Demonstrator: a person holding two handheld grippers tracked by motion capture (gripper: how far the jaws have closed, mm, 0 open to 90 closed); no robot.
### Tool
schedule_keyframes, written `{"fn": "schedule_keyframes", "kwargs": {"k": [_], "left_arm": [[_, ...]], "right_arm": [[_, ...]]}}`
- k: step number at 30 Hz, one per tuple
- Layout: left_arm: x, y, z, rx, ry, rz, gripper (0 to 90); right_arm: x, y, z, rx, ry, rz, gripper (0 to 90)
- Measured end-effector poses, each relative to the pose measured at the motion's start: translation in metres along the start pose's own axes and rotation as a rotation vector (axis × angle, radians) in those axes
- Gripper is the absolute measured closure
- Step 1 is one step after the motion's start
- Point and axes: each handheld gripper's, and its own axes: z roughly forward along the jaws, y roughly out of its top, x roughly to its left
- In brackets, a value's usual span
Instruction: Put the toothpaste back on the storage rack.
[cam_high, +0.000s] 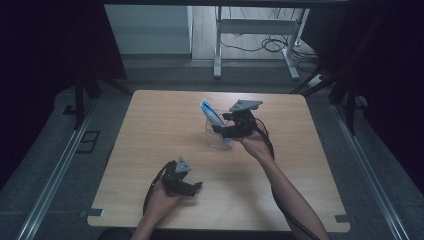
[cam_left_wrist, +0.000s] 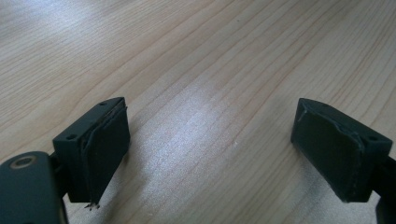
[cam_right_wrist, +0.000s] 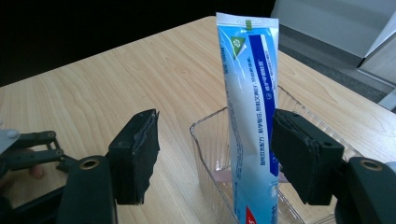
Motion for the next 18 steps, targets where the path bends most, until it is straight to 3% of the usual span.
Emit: {"fn": "schedule_keyframes", "kwargs": {"k": [18], "left_arm": [[0.0,0.0,0.0,-0.002,0.001,-0.002,11.9]], "right_arm": [[-0.003,-0.013,-0.034,0.003,0.004,0.026,25.7]]}}
